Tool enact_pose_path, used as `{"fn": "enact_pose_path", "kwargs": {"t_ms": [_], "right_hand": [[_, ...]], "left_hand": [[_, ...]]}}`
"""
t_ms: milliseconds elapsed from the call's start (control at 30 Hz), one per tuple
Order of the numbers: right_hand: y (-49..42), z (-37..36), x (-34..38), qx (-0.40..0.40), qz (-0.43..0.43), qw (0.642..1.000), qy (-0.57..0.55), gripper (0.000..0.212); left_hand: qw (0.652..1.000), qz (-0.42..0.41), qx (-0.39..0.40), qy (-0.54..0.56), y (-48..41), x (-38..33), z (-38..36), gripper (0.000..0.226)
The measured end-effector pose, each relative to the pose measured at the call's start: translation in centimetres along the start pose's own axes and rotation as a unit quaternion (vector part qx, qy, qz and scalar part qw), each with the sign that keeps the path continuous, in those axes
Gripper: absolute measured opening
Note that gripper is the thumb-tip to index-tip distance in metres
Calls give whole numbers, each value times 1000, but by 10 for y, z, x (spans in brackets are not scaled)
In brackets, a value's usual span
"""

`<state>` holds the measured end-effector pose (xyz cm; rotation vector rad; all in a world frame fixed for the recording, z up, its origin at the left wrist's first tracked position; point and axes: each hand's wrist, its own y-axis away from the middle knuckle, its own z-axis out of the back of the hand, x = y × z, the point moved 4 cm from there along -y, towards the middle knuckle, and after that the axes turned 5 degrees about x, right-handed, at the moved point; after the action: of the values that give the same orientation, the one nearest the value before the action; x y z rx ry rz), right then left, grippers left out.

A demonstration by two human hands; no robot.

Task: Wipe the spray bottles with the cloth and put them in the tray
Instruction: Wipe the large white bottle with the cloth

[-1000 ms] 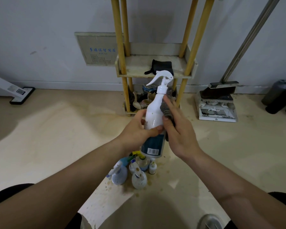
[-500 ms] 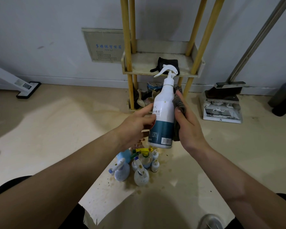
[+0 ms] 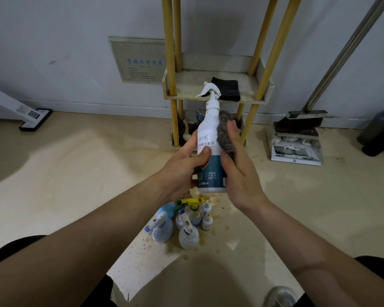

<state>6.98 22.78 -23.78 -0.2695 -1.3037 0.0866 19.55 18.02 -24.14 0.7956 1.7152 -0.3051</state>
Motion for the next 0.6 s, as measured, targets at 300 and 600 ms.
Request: {"fn": "enact_pose_path", "kwargs": {"t_ms": [300, 600], "right_hand": [[12, -4, 1, 49, 52, 991, 114, 58], [-16, 24, -1, -2, 13, 998, 60, 58]], "left_hand": [[999, -36, 8, 14, 1, -8, -2, 56], [996, -49, 15, -78, 2, -3, -13, 66]]}}
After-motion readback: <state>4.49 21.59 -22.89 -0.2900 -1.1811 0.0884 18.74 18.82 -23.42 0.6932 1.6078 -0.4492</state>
